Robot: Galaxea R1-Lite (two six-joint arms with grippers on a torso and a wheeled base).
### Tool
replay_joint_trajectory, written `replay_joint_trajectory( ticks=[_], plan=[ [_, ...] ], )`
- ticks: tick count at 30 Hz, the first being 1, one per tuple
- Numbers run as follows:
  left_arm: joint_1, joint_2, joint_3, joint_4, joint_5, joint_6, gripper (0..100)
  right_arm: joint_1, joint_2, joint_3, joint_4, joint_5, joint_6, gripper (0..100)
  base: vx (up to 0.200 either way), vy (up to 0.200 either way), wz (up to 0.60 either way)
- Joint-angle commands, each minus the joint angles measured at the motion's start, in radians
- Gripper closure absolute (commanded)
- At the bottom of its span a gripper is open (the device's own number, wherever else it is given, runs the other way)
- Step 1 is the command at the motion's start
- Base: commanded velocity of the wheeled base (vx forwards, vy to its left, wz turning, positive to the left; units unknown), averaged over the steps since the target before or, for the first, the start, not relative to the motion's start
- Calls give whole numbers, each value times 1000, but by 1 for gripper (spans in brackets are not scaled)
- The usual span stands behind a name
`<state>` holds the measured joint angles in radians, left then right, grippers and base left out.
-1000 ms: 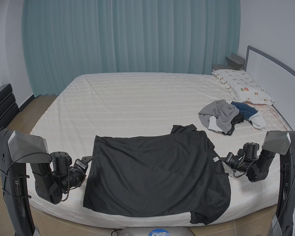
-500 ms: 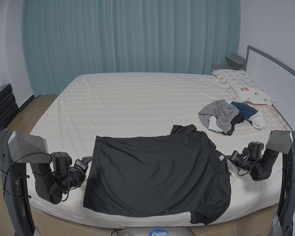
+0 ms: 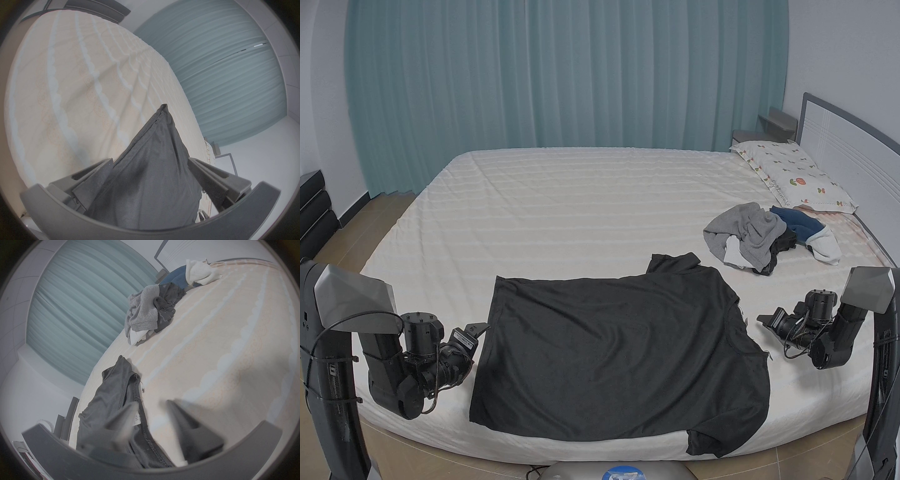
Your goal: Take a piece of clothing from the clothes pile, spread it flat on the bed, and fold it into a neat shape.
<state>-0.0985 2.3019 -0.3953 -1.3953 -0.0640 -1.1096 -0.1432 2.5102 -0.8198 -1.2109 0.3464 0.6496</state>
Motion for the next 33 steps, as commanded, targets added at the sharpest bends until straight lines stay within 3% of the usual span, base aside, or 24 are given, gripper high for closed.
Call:
replay_joint_trajectory(
  ticks=[1,7,11,17,24,33],
  plan=[
    [26,-27,62,-30,-17,45,0,7,-22,19,-3,0,1,0,0,0,0],
    [25,-52,187,-57,-91,186,0,33,-168,103,13,-1,1,0,0,0,0],
    [22,-61,194,-57,-94,194,0,48,-211,149,17,-4,1,0,0,0,0],
    [13,-64,194,-56,-94,194,0,45,-307,349,7,0,2,0,0,0,0],
    [-55,-58,194,-56,-85,197,0,53,-304,502,-73,-1,28,0,-200,0,0],
    [-49,-39,227,-56,-72,205,0,57,-237,539,-165,2,45,0,-200,0,0]
  ],
)
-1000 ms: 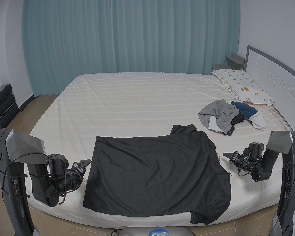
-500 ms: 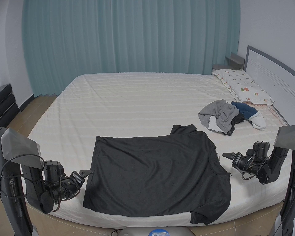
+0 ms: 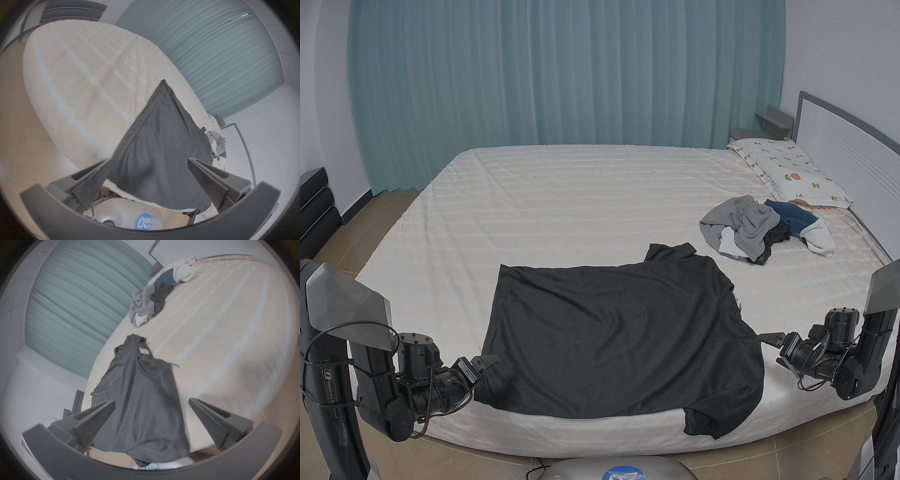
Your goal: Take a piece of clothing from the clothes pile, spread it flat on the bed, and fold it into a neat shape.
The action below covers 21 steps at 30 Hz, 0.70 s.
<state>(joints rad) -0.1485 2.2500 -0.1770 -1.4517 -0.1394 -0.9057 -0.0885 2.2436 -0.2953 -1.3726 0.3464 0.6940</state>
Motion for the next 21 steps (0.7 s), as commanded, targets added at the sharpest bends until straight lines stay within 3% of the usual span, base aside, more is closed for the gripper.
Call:
replay_joint_trajectory(
  ticks=[1,6,11,20,21],
  plan=[
    [0,22,14,1,4,4,0,12,45,18,-6,0,1,0,-200,0,0],
    [-5,66,5,1,43,39,0,12,56,25,-26,-1,1,0,-40,0,0],
    [-43,100,-36,1,133,45,0,13,70,33,-68,-3,1,0,0,0,0],
    [-52,128,-148,14,162,56,0,15,70,36,-80,-3,1,0,0,0,0],
    [-52,145,-167,13,172,90,0,21,70,35,-80,-3,1,0,0,0,0]
  ],
)
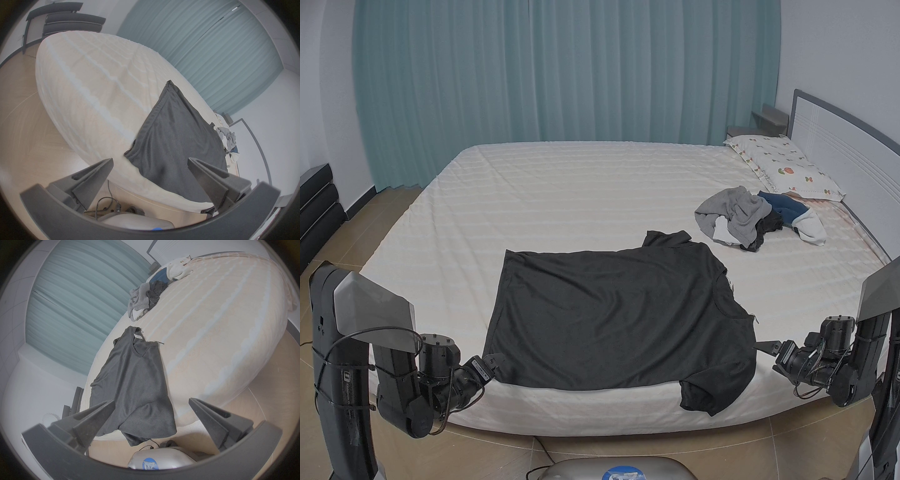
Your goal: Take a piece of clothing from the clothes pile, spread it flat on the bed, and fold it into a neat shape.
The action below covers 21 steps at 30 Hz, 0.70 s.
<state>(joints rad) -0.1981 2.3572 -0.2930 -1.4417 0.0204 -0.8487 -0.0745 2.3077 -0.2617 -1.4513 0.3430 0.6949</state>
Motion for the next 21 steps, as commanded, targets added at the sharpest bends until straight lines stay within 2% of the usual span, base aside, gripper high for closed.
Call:
replay_joint_trajectory(
  ticks=[1,7,9,10,15,21],
  plan=[
    [-4,48,-61,3,16,48,0,9,6,1,-1,1,2,0,0,0,0],
    [-9,103,-138,4,56,69,0,15,4,1,-3,1,2,0,0,0,0],
    [-9,129,-164,3,93,88,0,15,4,-1,-3,-1,0,0,0,0,0],
    [-9,132,-166,3,101,92,100,16,4,-1,-3,-1,0,0,0,0,0],
    [-1,132,-147,1,113,91,100,21,9,12,-14,-2,-2,0,0,0,0],
    [49,105,-78,-3,154,57,100,41,15,38,-29,-2,-8,0,0,0,0]
  ],
)
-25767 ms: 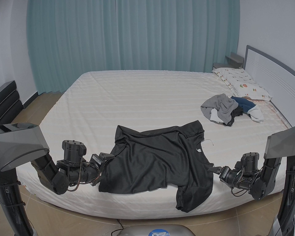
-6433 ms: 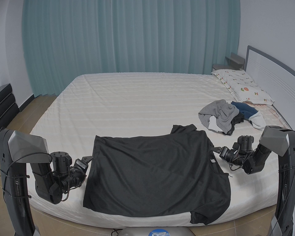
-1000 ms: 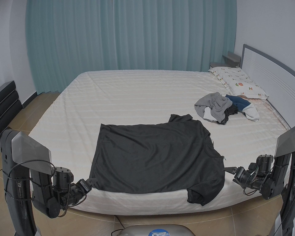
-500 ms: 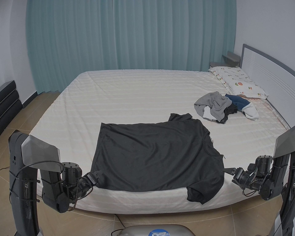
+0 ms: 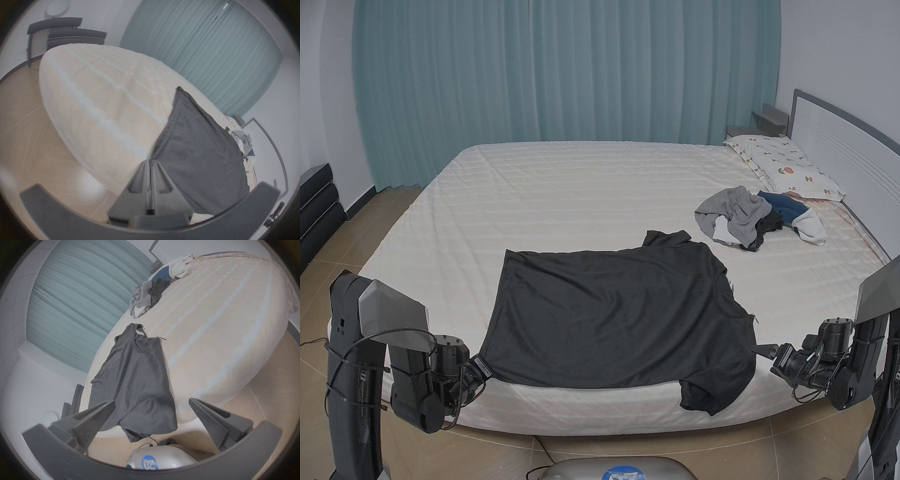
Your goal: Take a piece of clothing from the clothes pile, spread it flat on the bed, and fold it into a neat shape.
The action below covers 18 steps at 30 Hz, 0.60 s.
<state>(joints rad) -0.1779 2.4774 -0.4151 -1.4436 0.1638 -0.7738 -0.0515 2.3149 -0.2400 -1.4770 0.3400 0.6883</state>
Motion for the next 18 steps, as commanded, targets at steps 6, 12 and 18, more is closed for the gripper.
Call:
replay_joint_trajectory(
  ticks=[6,12,18],
  plan=[
    [90,-18,64,-4,13,-27,100,53,58,25,-40,1,-12,0,0,0,0],
    [100,-12,58,-8,3,-33,100,85,112,2,-86,-12,-16,0,0,0,0],
    [97,-14,55,-8,2,-35,100,98,130,-74,-85,-30,-12,0,0,0,0]
  ],
)
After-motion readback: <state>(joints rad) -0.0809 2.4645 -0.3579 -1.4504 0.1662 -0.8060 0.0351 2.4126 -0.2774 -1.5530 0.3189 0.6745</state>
